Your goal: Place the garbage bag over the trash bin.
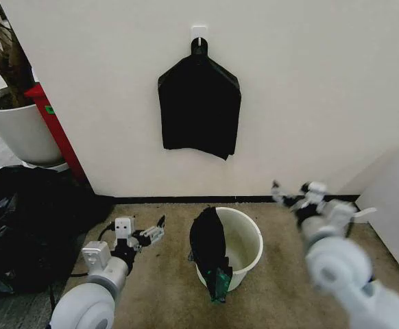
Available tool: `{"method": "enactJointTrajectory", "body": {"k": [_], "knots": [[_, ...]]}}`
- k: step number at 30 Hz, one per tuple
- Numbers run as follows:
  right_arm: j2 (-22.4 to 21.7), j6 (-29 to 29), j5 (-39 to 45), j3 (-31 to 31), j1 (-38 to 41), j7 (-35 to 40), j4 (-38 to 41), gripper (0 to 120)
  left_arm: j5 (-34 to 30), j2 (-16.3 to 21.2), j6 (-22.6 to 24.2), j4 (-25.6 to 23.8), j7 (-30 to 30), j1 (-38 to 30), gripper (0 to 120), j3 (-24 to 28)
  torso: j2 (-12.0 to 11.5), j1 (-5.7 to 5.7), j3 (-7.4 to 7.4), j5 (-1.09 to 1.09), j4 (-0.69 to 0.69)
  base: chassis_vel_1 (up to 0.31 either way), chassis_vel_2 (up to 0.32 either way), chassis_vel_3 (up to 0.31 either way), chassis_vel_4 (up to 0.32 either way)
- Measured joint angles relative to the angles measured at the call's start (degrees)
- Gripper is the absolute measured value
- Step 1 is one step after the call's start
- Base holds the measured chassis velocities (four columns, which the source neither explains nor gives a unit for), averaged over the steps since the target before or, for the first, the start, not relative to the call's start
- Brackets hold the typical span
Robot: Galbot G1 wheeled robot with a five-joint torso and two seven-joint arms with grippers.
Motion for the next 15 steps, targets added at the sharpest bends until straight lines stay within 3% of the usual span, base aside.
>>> {"method": "enactJointTrajectory", "body": {"k": [2, 4, 7, 10, 12, 15], "knots": [[-1.74, -0.15, -3.03, 3.28, -0.30, -7.07, -2.28, 100, 0.68, -0.55, 1.29, 0.65, -0.17, -0.49, 100, 0.23, 0.00, 0.00, 0.00, 0.00, 0.02, 0.000, 0.000, 0.000, 0.000], [-1.99, -0.16, -3.64, 3.99, -0.55, -8.39, -2.60, 100, 0.72, -0.61, 1.59, 0.86, -0.21, -0.77, 100, 0.33, 0.00, 0.00, 0.00, 0.00, 0.03, 0.000, 0.000, 0.000, 0.000], [-2.76, -0.46, -8.98, 10.37, -5.19, -21.27, -3.47, 100, -0.30, -0.74, 4.56, 2.87, -0.62, -5.10, 100, 1.44, 0.00, 0.00, 0.00, -0.01, -0.03, 0.000, 0.000, 0.000, 0.000], [0.46, -0.61, -13.95, 13.17, -9.99, -29.94, -1.27, 100, -4.59, -0.84, 6.64, 5.52, -1.18, -10.32, 100, 2.76, 0.00, 0.00, 0.00, -0.01, -0.06, 0.000, 0.000, 0.000, 0.000], [1.46, -0.12, -15.17, 12.79, -10.82, -30.60, -0.55, 100, -5.18, -0.85, 6.75, 6.20, -1.27, -11.32, 100, 3.34, 0.00, 0.00, 0.00, 0.00, -0.03, 0.000, 0.000, 0.000, 0.000], [5.01, 1.34, -18.71, 10.57, -14.25, -30.69, 2.94, 100, -7.70, -0.18, 7.33, 10.60, -2.45, -17.09, 100, 8.70, 0.00, 0.00, 0.00, -0.03, -0.01, 0.000, 0.000, 0.000, 0.000]]}}
